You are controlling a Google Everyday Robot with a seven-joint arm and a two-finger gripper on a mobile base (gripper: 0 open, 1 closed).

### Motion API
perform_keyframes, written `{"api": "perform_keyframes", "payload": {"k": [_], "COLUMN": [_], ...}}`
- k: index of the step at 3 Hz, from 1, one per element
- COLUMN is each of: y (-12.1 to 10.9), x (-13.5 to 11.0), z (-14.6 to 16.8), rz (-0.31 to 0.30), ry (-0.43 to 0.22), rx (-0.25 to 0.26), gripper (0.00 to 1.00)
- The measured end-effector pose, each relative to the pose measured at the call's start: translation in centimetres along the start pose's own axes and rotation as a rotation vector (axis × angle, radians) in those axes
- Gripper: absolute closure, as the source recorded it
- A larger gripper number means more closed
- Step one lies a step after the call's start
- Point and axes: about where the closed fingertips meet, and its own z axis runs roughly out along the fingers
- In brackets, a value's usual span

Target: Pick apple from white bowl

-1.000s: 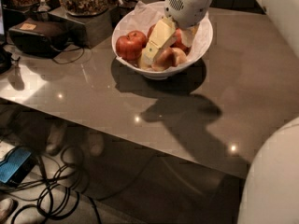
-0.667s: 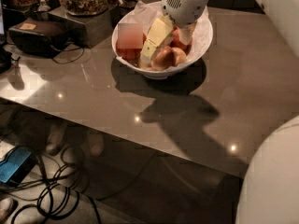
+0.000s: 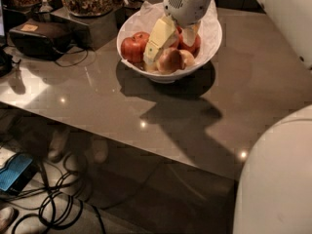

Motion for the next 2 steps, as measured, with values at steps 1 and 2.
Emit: {"api": "perform_keyframes", "payload": {"k": [1,2], "y": [-0.41,-0.88], "x": [-0.34,-0.60], "z": [0.21,0.63], "rz": [0.013,0.030], "ry": [0.002,0.009], "rx": [0.006,0.004], "gripper": [0.17,0.17]}}
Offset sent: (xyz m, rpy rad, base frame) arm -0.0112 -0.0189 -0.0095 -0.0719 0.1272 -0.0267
